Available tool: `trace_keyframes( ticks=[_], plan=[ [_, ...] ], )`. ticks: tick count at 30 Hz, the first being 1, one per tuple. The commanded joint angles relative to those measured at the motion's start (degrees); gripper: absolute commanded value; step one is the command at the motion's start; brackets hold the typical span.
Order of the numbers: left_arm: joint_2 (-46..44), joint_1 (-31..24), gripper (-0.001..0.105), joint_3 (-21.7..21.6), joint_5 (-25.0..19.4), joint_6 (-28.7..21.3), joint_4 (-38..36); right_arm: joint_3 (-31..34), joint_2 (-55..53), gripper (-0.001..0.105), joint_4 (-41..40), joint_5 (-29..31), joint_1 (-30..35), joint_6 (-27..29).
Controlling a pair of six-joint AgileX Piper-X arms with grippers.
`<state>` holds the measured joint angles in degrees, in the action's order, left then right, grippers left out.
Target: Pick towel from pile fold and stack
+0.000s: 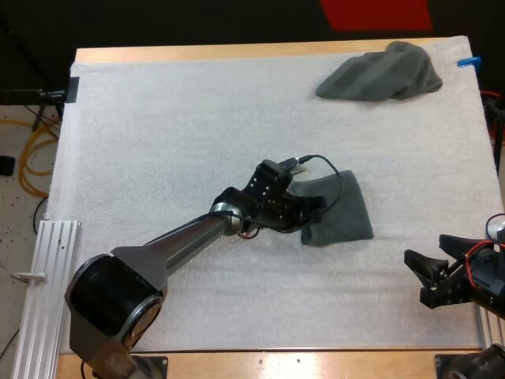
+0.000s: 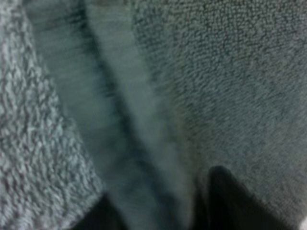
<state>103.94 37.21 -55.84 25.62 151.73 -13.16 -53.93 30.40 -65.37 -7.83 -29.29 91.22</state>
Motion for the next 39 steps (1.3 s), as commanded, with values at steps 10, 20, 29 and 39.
trace_keyframes(
  ticks=[10, 20, 29, 39],
  plan=[
    [-1.91, -1.32, 0.0, -0.2, 0.93, -12.17, -4.29, 0.1, -0.14, 0.062, -0.01, 0.3, -0.05, -0.2],
    [-10.56, -17.83, 0.0, -0.2, -8.22, -39.89, -30.04, 0.13, -0.12, 0.062, 0.57, -4.3, -0.05, -0.18],
    [-12.66, -35.37, 0.0, -0.2, -22.89, -53.8, -38.99, 2.55, 0.35, 0.062, 7.05, -9.37, -0.05, -2.81],
    [-12.66, -48.12, 0.0, -0.2, -27.18, -60.83, -38.64, 2.54, 3.27, 0.062, 9.16, -12.88, -0.05, -2.86]
  ],
)
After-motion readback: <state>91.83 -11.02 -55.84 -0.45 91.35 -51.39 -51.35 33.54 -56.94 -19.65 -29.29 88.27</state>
